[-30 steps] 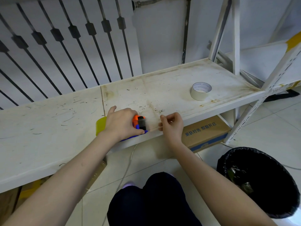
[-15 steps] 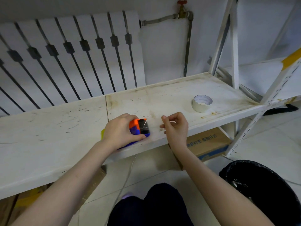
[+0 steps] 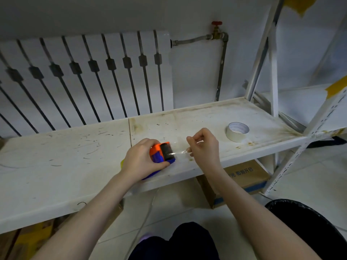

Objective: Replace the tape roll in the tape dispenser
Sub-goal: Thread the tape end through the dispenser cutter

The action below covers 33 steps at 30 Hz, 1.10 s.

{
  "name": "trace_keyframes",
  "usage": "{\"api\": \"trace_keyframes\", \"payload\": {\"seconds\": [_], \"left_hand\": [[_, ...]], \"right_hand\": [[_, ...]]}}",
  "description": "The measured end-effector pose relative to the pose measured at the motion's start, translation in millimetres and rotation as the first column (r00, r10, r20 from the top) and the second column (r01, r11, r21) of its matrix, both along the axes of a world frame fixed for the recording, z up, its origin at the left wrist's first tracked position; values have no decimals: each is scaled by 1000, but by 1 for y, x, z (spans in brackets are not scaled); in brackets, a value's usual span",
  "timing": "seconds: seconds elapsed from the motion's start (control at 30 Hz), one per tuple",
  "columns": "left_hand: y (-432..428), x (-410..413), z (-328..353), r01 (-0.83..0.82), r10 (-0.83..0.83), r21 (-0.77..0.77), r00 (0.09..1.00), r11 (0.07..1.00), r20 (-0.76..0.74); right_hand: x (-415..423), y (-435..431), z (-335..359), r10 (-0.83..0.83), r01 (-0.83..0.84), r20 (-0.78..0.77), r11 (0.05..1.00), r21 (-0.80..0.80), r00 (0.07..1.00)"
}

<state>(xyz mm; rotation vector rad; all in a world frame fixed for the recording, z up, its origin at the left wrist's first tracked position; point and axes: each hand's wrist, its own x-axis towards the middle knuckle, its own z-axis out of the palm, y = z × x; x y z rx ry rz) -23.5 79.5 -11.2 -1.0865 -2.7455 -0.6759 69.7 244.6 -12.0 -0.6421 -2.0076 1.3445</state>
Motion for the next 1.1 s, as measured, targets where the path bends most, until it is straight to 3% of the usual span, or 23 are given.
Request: {"api": "trace_keyframes", "payload": {"seconds": [0.2,0.6,1.1], "left_hand": [[-5,1,4,-15,13,74,1000,997,25],[-14,-3,7,-28,-5,226,990,974,143],[-29,-4,5,-59,-73,409,951,911,301]], "right_hand": [[-4,-5,0,-5,10,-74,998,64,997],[-18,-5,3,69,-80,-48,948,-307,997],[-39,-40,-18,170,-136,40,893,-428,985]]}}
